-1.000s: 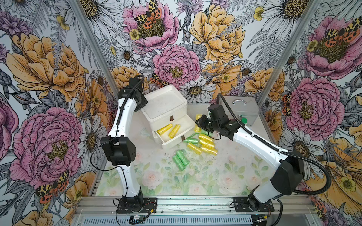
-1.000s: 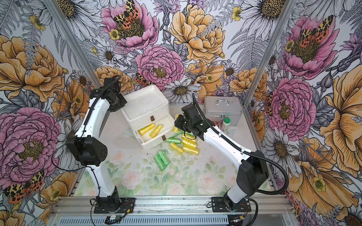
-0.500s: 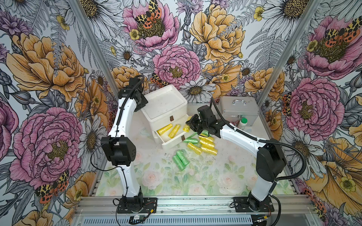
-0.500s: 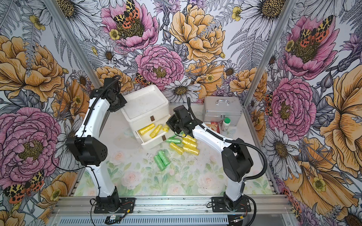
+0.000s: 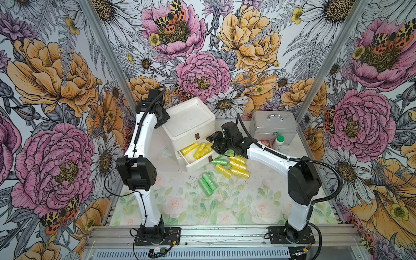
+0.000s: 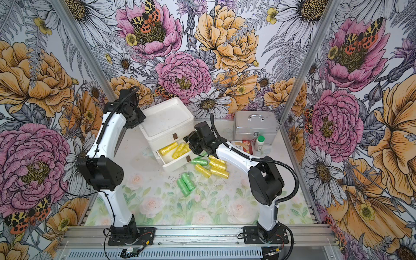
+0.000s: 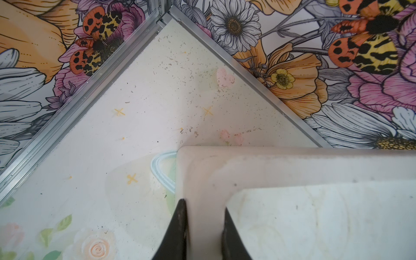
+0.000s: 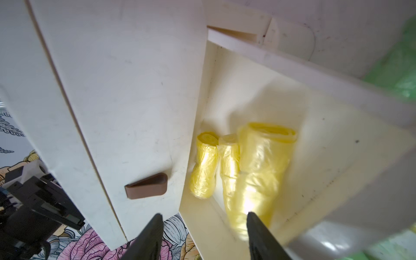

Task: Sort the rolls of trash bags by color and place them into the drawer
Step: Place the roll of trash bags in the drawer, then pick up the roll of trash bags from the center of the board.

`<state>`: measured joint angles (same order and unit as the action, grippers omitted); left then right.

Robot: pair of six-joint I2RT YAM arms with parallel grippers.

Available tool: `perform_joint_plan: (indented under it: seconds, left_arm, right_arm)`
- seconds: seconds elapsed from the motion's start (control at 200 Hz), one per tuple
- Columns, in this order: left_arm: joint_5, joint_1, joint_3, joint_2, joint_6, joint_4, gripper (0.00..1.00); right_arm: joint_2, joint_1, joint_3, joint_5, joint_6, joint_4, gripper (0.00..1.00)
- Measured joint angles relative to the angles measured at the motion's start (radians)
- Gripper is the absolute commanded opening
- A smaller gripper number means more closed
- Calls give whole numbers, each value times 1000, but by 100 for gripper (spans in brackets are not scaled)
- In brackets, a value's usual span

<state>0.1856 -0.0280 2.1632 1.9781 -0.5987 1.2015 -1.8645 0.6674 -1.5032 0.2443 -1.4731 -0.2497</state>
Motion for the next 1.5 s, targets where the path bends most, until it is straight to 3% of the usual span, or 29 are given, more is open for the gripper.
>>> perform_joint_plan:
  seconds: [0.185,0.37,0.49,0.691,0.856,1.156,1.501]
  left_arm:
    - [0,0,7,4,0,6,0]
    - [0,0,9,5,0,7,0]
    - [0,0,10,6,0,8,0]
    - [0,0,20,11,0,16,0]
    - [0,0,22,13,0,19,0]
    - [0,0,22,13,0,19,0]
    - [0,0,14,8,0,13,0]
  right_arm:
    - [1,-32,1,90,45,0,67]
    - [94,-145,115,133,222,2,67]
    - [167,-211,165,172,471,-40,68]
    - [260,-202,267,120,958,-160,67]
    - [259,-180,373,116,1199,-235,61]
    - [169,-43,411,45,1366,-202,61]
    - [85,-18,410,-82,1398,-108,61]
